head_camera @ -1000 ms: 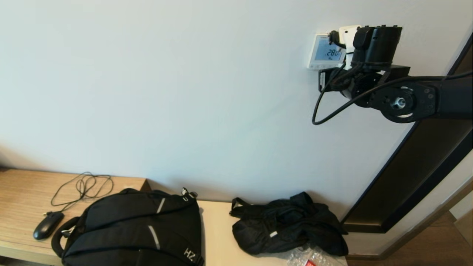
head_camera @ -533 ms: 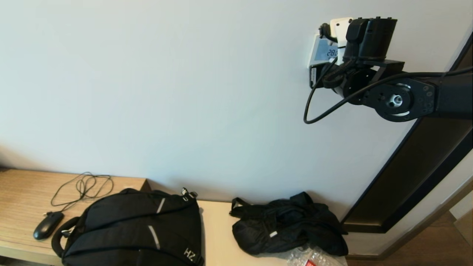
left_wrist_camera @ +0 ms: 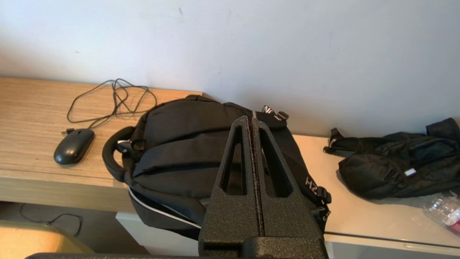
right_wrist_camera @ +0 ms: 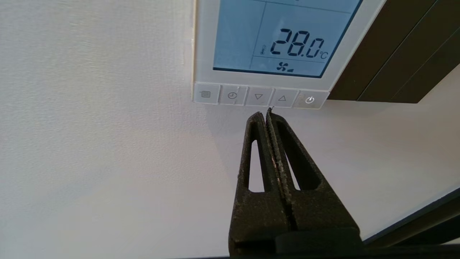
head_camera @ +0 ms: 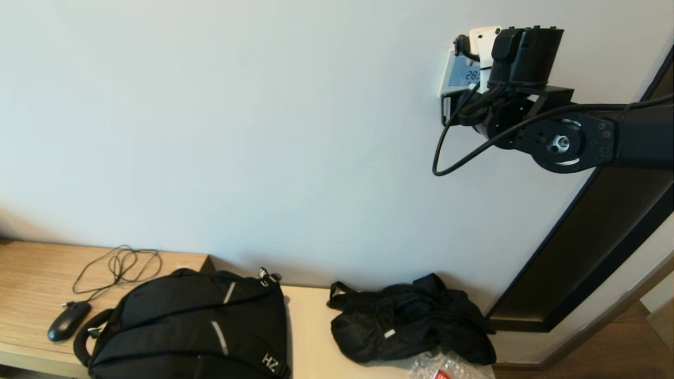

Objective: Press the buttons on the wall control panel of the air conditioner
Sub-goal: Press the temperature decrease button

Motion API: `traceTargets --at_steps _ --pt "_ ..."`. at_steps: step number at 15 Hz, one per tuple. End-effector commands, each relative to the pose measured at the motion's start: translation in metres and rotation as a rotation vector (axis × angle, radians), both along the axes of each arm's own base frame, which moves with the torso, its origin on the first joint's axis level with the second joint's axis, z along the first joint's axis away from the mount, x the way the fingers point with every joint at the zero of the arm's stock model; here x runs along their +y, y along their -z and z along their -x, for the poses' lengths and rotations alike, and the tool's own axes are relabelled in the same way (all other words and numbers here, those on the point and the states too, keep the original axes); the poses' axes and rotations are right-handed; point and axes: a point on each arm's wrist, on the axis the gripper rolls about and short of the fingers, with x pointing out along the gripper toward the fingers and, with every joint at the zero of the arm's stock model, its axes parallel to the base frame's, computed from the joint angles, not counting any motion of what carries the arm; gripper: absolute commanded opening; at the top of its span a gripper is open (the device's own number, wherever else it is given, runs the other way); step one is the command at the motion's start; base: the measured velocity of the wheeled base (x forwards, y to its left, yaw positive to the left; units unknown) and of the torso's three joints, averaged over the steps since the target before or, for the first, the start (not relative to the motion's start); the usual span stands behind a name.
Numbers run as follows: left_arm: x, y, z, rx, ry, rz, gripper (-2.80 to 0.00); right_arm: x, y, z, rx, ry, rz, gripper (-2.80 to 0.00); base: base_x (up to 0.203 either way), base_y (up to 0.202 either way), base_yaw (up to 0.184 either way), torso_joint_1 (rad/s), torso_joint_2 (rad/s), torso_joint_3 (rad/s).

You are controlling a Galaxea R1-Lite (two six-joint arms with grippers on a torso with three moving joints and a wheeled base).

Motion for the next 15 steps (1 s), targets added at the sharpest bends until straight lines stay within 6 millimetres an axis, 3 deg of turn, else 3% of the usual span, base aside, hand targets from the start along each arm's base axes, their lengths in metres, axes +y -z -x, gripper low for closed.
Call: traceTargets --at_steps 1,15 --pt "0.0 0.0 0.0 0.0 0.0 -0.001 -2.8 0.002 0.005 -0.005 0.008 0.002 0.005 -2.8 0.0 0.0 0.0 0.0 0.0 0.0" --pt "0.0 0.0 0.0 0.0 0.0 0.001 -2.8 -0.008 0.005 -0.019 -0.002 0.038 0.015 -2.8 0.0 0.0 0.0 0.0 0.0 0.0"
